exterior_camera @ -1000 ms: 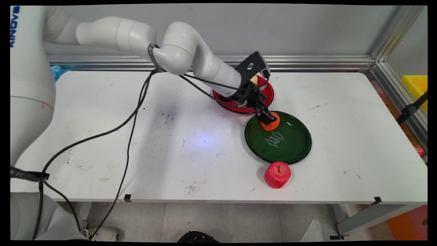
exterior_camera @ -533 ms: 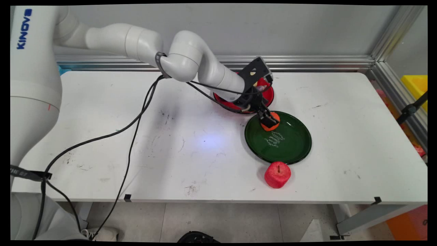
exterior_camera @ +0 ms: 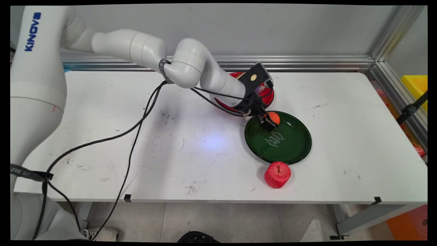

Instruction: Pick up the mandarin from the green plate, then place the picked object on the red plate

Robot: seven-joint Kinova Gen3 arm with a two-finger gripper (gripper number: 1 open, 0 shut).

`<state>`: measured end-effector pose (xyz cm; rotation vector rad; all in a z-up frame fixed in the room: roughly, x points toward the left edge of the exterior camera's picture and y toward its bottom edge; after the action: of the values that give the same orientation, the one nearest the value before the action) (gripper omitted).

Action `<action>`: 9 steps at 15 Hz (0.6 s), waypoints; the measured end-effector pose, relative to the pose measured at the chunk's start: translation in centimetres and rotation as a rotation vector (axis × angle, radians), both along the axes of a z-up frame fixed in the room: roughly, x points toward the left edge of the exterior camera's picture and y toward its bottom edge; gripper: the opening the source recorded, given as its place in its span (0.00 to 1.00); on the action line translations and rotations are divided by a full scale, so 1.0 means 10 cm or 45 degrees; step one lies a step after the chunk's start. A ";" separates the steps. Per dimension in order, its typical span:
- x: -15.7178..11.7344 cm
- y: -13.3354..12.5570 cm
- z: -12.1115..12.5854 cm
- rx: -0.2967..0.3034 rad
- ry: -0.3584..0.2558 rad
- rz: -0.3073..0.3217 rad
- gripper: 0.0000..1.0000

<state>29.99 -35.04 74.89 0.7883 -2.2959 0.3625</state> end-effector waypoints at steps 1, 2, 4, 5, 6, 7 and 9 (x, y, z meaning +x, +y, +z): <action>-0.01 0.00 -0.01 0.001 -0.002 0.001 1.00; -0.01 0.01 -0.03 0.002 -0.006 0.001 0.00; -0.02 0.01 -0.04 0.003 -0.012 0.000 0.00; -0.02 0.01 -0.05 0.004 -0.015 0.000 0.00; -0.02 0.02 -0.05 0.005 -0.016 0.000 0.00; -0.02 0.02 -0.05 0.006 -0.017 0.000 0.00; -0.02 0.02 -0.04 0.007 -0.019 -0.002 0.00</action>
<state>29.79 -34.81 74.47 0.7891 -2.3117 0.3631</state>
